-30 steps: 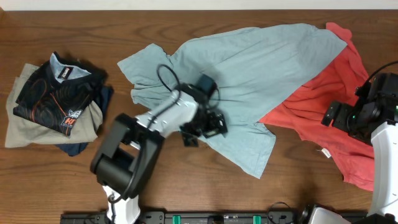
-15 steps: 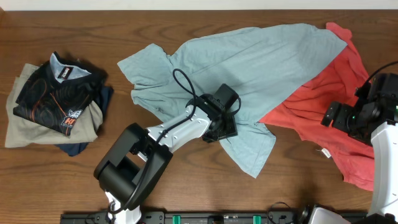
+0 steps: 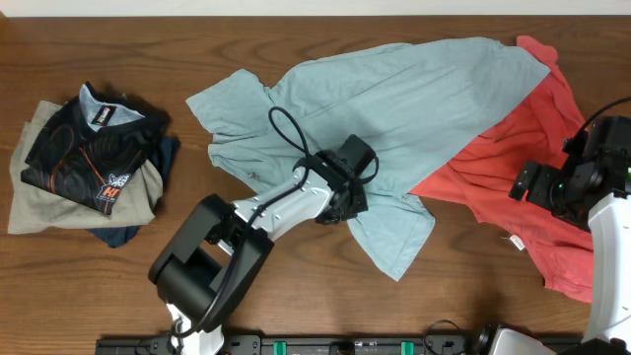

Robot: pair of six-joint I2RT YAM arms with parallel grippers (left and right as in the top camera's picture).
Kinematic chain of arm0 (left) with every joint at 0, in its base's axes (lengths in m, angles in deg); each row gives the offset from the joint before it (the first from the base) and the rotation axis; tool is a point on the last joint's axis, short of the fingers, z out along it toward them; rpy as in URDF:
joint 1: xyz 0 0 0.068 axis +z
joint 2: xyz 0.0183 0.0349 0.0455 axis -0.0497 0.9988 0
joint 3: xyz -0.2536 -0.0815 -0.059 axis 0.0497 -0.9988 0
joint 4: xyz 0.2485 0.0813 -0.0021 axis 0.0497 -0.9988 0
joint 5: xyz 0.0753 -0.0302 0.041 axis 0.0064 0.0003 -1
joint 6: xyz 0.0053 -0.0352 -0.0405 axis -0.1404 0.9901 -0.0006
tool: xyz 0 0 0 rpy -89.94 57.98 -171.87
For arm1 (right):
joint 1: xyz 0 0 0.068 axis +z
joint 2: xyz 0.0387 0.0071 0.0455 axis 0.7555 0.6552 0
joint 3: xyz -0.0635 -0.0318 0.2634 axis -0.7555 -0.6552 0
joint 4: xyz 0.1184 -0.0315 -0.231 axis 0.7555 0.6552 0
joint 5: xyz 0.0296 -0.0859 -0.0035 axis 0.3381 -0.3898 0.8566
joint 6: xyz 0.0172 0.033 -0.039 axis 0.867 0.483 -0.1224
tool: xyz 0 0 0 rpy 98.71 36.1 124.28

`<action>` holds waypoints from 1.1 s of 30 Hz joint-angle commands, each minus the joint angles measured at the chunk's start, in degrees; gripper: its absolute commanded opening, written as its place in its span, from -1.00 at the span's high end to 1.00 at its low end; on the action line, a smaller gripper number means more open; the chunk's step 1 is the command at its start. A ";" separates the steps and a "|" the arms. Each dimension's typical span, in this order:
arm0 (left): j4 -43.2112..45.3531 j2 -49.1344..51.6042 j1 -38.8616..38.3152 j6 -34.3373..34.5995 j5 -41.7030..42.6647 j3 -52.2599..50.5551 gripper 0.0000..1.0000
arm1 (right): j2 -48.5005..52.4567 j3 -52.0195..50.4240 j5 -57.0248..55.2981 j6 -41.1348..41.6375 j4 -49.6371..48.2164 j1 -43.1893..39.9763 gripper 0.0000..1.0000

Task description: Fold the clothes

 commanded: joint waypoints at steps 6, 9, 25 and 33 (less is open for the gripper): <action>-14.47 -1.73 14.84 -7.13 -10.01 -0.94 0.88 | 0.79 -0.15 -0.70 0.66 0.07 0.46 -0.99; -16.68 -4.09 24.04 -9.68 -10.10 -0.94 0.88 | 2.25 -0.15 1.01 0.66 0.02 0.48 -0.91; -14.73 -7.26 38.77 -12.20 -2.58 -1.46 0.88 | 17.70 -0.15 20.24 -5.55 -10.36 7.61 0.97; -12.79 -7.26 34.60 -12.20 -2.64 -2.56 0.88 | 27.56 -0.15 22.77 -7.13 -24.41 16.22 0.92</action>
